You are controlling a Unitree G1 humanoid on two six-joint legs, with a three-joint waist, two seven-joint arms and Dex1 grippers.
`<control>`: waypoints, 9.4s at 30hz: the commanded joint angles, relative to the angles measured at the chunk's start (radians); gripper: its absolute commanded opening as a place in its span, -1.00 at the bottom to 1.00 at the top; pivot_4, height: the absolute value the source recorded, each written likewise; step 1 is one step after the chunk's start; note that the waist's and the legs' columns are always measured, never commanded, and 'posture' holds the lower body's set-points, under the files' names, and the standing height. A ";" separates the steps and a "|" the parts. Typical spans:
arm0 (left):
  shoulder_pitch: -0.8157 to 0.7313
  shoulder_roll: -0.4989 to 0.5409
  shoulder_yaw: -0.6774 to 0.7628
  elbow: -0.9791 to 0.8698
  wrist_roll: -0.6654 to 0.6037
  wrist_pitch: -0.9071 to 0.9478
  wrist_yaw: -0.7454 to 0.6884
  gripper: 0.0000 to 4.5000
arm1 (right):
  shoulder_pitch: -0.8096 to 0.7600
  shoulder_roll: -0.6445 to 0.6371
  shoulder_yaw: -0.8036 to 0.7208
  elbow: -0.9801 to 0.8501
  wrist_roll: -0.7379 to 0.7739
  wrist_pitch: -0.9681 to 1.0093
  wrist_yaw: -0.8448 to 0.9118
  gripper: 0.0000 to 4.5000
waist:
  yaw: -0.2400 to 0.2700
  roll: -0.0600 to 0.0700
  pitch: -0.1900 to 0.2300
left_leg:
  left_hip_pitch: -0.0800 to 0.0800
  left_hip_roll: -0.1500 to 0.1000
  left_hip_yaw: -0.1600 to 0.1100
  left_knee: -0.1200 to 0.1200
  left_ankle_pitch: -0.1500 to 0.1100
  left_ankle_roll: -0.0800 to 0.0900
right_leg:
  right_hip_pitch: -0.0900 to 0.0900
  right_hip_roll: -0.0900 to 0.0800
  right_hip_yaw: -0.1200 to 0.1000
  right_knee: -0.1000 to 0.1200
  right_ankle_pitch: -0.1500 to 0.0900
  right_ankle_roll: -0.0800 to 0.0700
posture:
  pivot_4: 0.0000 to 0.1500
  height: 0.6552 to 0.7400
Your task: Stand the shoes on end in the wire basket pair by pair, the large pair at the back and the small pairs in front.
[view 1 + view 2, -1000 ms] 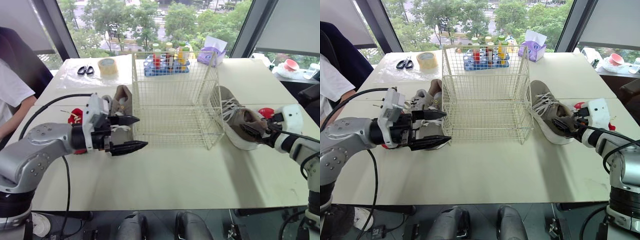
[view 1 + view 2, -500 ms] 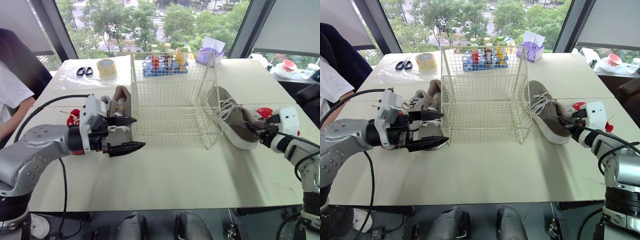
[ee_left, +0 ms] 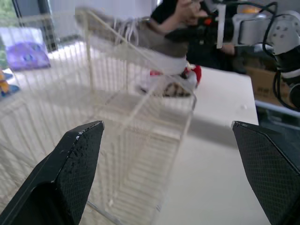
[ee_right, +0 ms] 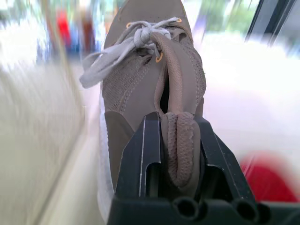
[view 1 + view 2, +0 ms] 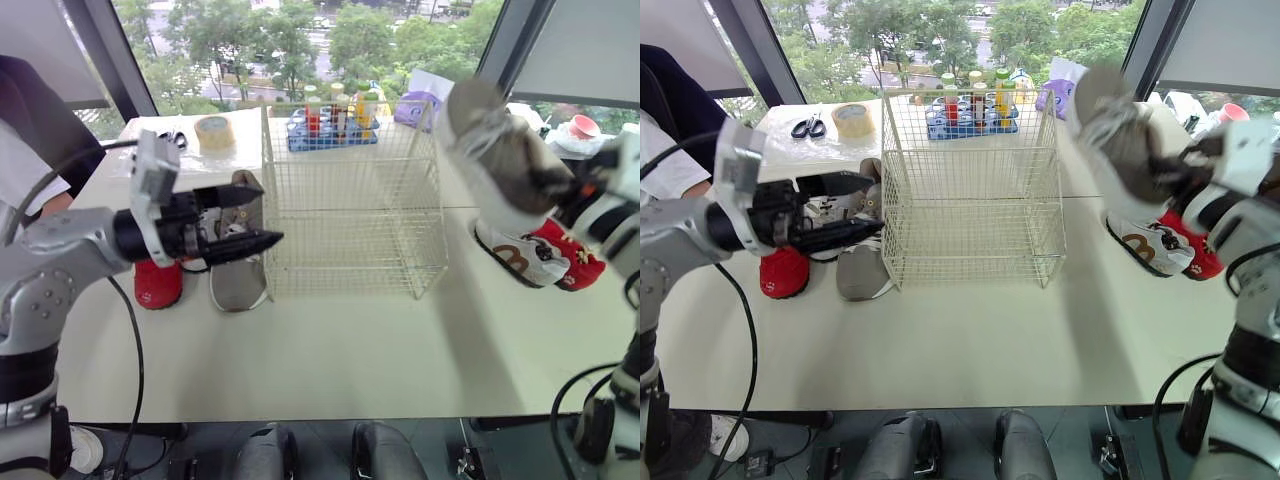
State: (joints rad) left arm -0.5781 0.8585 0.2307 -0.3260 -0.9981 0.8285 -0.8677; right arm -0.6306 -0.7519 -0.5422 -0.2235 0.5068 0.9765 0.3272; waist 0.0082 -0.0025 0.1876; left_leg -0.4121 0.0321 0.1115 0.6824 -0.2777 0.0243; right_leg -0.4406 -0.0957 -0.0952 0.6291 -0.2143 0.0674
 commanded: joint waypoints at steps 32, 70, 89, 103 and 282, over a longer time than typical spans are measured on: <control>-0.557 0.078 -0.176 0.695 0.311 0.098 -0.606 1.00 | -0.348 -0.144 0.527 0.015 -0.262 -0.989 0.701 -0.92 | -0.023 -0.006 0.004 | -0.009 0.000 0.003 0.003 0.003 -0.004 | -0.007 -0.001 0.000 0.000 -0.001 0.002 | 1.00 1.00; -0.252 -0.426 0.376 0.159 -0.338 0.424 0.378 -0.69 | -0.106 -0.063 -0.011 0.104 0.649 0.149 0.401 0.96 | -0.019 -0.008 0.003 | -0.010 0.000 -0.004 0.015 0.001 -0.001 | 0.000 -0.004 -0.003 0.003 0.001 0.002 | 1.00 1.00; -0.134 -0.504 0.190 0.102 -0.404 0.230 0.545 -0.69 | -0.286 0.304 0.087 0.039 0.877 -0.065 0.090 0.96 | -0.018 -0.007 0.003 | -0.010 0.000 -0.003 0.016 0.001 -0.002 | 0.000 -0.002 -0.002 0.004 0.001 0.002 | 1.00 1.00; -0.109 -0.521 0.101 0.052 -0.391 0.124 0.586 -0.69 | -0.350 0.437 0.240 0.007 0.938 -0.111 -0.053 0.96 | -0.019 -0.007 0.003 | -0.010 0.000 -0.003 0.015 0.000 0.000 | 0.000 -0.002 -0.002 0.004 0.001 0.002 | 1.00 1.00; -0.712 -0.064 0.011 0.402 0.538 0.457 0.393 -0.74 | -0.239 -0.236 0.437 -0.230 0.371 -0.131 0.727 1.00 | 0.006 -0.017 0.010 | -0.014 0.000 -0.004 0.016 0.000 -0.001 | -0.003 -0.003 -0.004 0.002 0.001 0.002 | 1.00 1.00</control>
State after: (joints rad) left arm -1.2324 0.7780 0.2421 0.1177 -0.4480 1.3536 -0.4505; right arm -0.8427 -0.9909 -0.0919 -0.4489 0.8846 0.8657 1.0604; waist 0.0143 -0.0190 0.1971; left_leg -0.4265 0.0318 0.1074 0.6984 -0.2774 0.0232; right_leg -0.4438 -0.0986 -0.0995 0.6310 -0.2130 0.0694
